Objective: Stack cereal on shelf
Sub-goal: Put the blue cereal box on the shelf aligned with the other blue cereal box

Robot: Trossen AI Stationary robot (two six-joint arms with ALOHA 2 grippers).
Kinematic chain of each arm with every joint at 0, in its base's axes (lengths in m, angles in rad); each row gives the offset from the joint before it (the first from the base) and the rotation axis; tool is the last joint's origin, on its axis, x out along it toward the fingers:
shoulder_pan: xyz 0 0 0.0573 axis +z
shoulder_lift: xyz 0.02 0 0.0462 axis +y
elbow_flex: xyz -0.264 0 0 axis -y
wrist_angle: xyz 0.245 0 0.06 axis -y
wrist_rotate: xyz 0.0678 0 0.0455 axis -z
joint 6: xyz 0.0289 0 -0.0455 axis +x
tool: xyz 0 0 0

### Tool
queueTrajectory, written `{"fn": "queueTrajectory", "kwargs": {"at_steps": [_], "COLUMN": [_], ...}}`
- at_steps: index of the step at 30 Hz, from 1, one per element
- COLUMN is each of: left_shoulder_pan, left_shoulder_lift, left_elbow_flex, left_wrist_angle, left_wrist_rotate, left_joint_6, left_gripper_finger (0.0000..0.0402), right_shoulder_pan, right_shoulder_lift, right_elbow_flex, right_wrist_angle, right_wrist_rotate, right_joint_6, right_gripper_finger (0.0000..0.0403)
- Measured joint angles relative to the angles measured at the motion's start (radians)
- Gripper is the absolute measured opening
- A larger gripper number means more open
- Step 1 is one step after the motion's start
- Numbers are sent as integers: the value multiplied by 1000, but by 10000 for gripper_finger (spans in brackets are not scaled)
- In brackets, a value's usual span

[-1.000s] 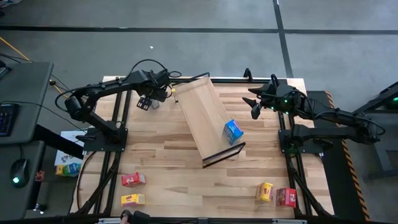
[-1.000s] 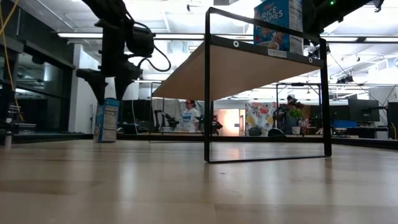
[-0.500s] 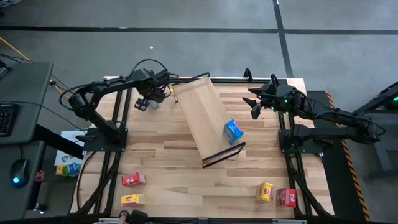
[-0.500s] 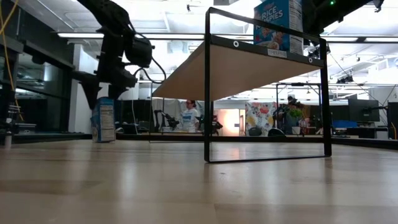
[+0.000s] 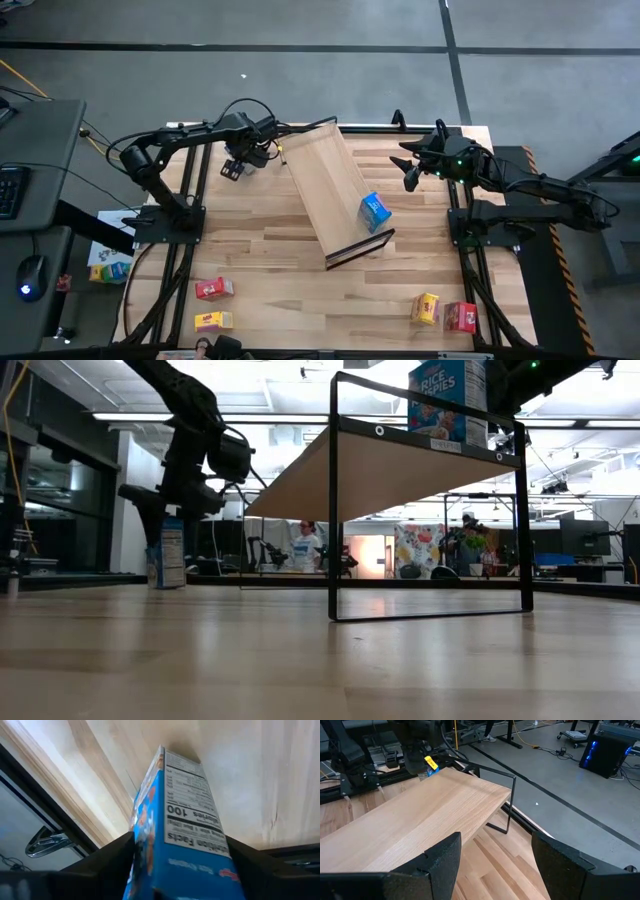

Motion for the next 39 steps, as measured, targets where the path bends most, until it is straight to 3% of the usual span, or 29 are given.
{"fn": "queueTrajectory", "kwargs": {"at_steps": [10, 14, 26, 32, 39], "left_shoulder_pan": [0, -5, -91, -187, -377], "left_shoulder_lift": [0, -18, -199, -282, -314], "left_elbow_flex": [0, 0, 31, 194, 442], "left_wrist_angle": [-2, -34, -185, -198, -201], "left_wrist_rotate": [-2, -14, -266, -300, -378], "left_joint_6": [-32, -45, -124, -204, -229], "left_gripper_finger": [137, 112, 122, 118, 118], "right_shoulder_pan": [0, 0, 0, 0, 0], "right_shoulder_lift": [0, 0, 0, 0, 0], "right_elbow_flex": [0, 0, 0, 0, 0], "right_wrist_angle": [0, 0, 0, 0, 1], "right_wrist_rotate": [0, 0, 0, 0, 0], "right_joint_6": [0, 0, 0, 0, 11], "right_gripper_finger": [236, 236, 236, 236, 236]}}
